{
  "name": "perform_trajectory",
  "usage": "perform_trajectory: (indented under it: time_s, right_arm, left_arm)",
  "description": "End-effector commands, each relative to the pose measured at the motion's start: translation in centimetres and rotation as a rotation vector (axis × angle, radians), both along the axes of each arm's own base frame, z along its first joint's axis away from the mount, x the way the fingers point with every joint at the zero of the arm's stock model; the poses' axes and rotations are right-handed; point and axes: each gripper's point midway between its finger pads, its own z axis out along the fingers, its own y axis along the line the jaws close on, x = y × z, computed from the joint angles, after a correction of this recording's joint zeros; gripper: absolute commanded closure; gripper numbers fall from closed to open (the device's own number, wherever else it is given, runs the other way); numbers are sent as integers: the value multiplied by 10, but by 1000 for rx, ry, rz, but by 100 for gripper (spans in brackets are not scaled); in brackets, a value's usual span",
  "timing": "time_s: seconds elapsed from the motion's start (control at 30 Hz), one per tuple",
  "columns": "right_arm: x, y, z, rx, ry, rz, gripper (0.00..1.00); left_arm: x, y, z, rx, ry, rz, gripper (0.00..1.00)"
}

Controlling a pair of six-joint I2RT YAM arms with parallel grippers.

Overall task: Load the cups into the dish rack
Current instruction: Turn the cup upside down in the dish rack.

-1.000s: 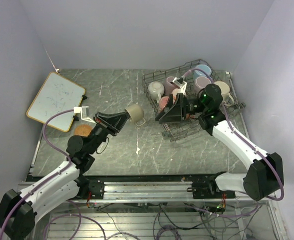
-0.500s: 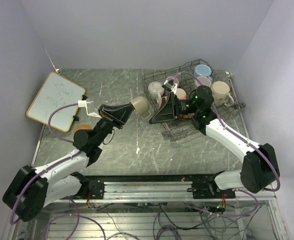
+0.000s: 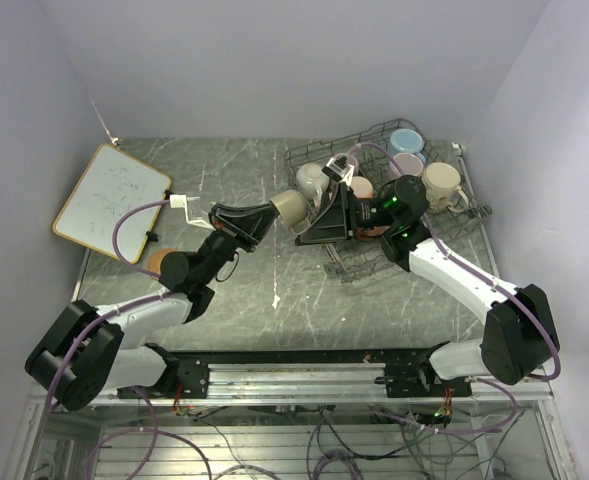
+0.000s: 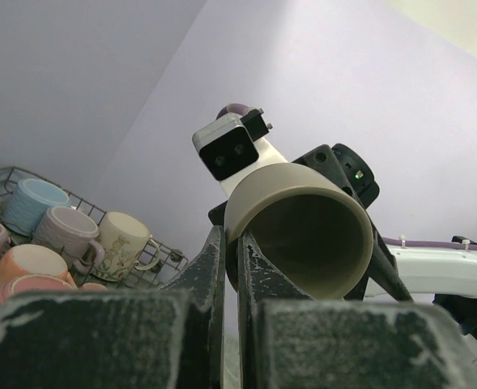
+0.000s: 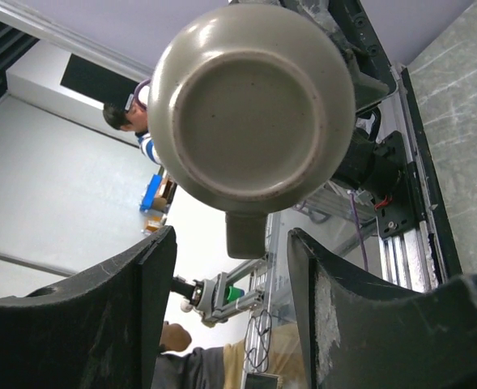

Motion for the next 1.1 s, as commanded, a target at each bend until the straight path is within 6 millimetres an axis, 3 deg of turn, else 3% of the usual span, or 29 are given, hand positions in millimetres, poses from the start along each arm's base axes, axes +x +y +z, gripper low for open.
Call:
perform_trajectory:
  time_s: [0.0, 0.3, 0.63, 1.07]
  right_arm:
    - [2, 2, -1, 4, -4, -22, 45]
    - [6, 4, 3, 21, 0, -20, 54]
    - [8, 4, 8, 43, -11, -35, 57]
    - [11, 2, 3, 37, -12, -58, 77]
  left_arm:
    - [-24, 15, 54, -121, -194, -10, 93]
    - [-23, 12, 44, -92, -174, -2, 93]
    - [-26, 6, 42, -83, -179, -6, 93]
    - [-28, 3, 35, -69, -176, -16, 93]
